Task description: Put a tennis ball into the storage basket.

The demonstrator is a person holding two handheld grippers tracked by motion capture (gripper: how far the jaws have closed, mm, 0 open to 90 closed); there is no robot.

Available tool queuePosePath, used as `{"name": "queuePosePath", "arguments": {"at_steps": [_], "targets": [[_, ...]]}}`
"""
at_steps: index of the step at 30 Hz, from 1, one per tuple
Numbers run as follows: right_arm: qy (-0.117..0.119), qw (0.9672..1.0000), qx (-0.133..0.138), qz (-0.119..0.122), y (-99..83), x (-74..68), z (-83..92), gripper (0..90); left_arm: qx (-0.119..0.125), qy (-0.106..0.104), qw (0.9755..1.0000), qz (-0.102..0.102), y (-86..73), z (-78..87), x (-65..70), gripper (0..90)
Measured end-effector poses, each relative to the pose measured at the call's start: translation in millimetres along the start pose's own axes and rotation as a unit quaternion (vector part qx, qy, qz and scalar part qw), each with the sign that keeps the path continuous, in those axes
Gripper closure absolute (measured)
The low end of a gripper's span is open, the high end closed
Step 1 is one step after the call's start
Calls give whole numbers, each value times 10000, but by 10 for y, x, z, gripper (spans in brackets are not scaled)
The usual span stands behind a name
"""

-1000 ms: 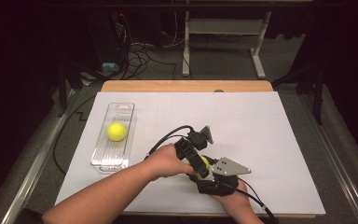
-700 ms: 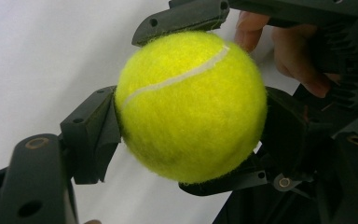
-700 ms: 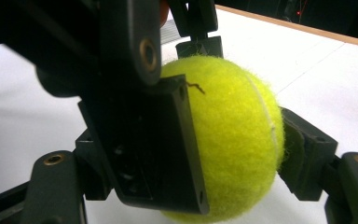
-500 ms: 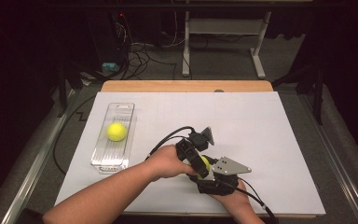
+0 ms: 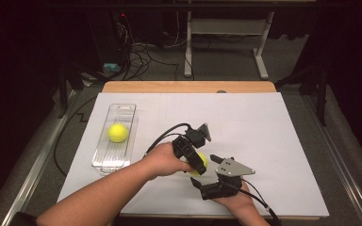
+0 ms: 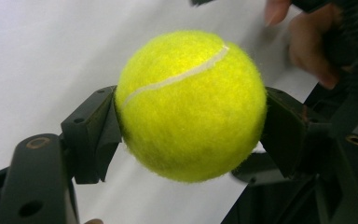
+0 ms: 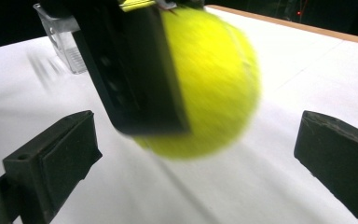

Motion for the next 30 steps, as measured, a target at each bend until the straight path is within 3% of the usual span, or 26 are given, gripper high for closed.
{"name": "queuePosePath", "arguments": {"at_steps": [15, 30], "targets": [[-645, 9978, 25, -166, -175, 508, 329, 0, 91, 280, 9982, 516, -290, 215, -407, 269], [-1340, 9892, -6, -599, -503, 1024, 780, 0, 138, 462, 9936, 1018, -735, 499, -822, 269]]}}
Point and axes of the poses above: each handheld gripper's, and its own axes: z roughly backward along the jaws, y roughly out of its top, x roughly to its right, the point moved 9 cm from there along -z, roughly forward along the jaws, and after that the axes turned 9 degrees about -x, right-handed, at the moved point
